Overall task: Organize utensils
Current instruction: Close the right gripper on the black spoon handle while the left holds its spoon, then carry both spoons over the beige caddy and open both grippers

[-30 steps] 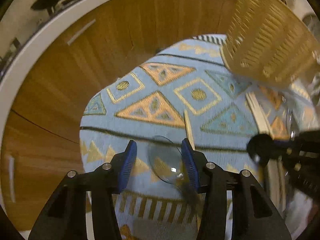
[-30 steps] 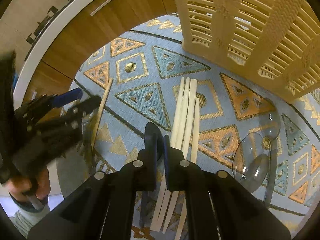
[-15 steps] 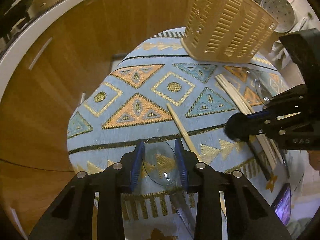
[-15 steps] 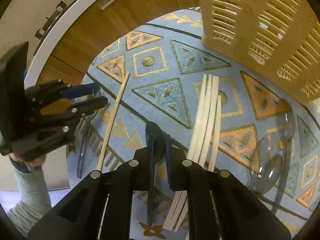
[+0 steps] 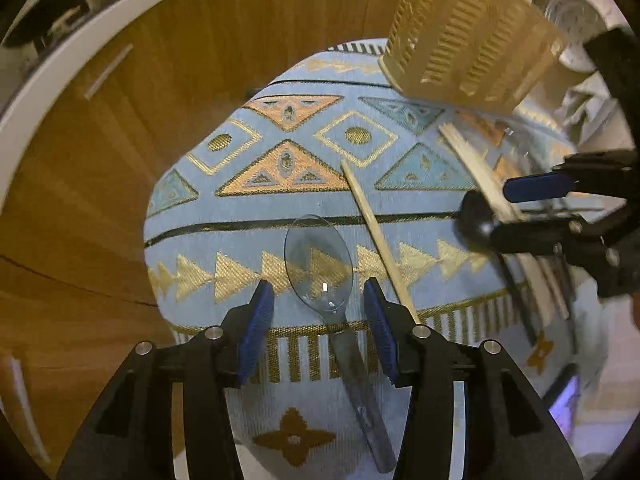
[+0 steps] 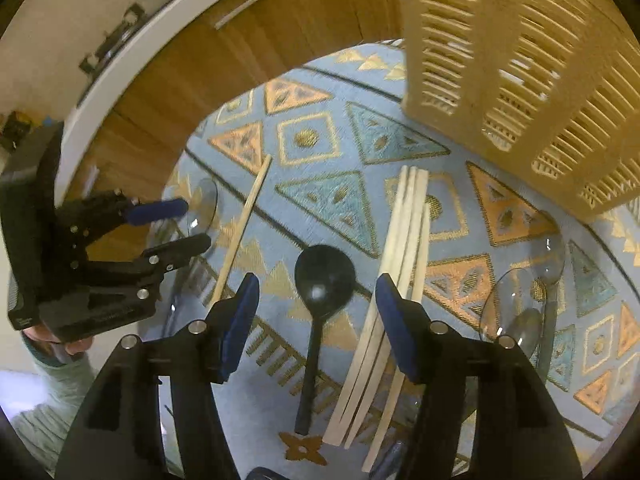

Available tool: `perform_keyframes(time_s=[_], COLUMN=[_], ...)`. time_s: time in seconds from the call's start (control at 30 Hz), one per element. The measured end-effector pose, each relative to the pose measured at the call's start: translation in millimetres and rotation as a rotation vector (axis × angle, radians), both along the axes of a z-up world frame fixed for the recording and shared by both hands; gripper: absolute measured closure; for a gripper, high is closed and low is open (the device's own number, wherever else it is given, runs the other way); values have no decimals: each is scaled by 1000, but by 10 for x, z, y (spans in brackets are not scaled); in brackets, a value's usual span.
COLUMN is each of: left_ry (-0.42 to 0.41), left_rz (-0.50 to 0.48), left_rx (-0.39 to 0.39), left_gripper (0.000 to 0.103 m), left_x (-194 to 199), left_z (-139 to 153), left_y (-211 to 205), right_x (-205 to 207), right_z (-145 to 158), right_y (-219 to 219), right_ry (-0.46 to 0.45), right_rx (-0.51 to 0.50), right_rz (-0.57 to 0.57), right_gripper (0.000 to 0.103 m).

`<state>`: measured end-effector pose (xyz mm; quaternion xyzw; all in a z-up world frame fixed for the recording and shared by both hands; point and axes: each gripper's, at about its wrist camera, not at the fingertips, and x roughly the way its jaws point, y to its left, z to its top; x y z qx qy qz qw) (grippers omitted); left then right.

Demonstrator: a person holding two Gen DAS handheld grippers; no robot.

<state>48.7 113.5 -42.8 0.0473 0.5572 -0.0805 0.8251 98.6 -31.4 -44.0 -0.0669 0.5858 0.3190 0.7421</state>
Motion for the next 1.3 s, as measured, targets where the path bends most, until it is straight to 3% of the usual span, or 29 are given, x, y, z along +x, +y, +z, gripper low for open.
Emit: perform_keyframes(time_s=[0.13, 0.4, 0.47, 0.5, 0.6, 0.67, 1.07, 1.3], left_ry=[-8, -15, -25, -29, -48, -61, -241, -514], left_rz=[-10, -1, 9, 14, 29, 43, 78, 41], left_rx=[87, 84, 97, 98, 97, 81, -85, -188], left_gripper=[57, 62, 70, 70, 71, 71, 72, 72], left_x=[39, 142, 138, 125, 95, 79, -81, -24], left_z=[-37, -14, -5, 4, 12, 19, 431, 1330], left_y=[-147, -112, -108, -125, -141, -132, -90, -308], right_x=[-47, -131, -174, -188, -181, -170, -254, -307], right_z=[-126, -111, -108, -107, -90, -57, 288, 1007], right_y=[109, 273, 295, 292, 178, 49, -667, -929], right_ry=[19, -72, -119, -125, -117, -96, -100, -278], right_rx=[-52, -165, -211, -210, -172, -131, 146, 350], right_rz=[22, 25, 32, 36, 24, 16, -37, -113], right_gripper=[57, 59, 70, 71, 75, 98, 98, 98])
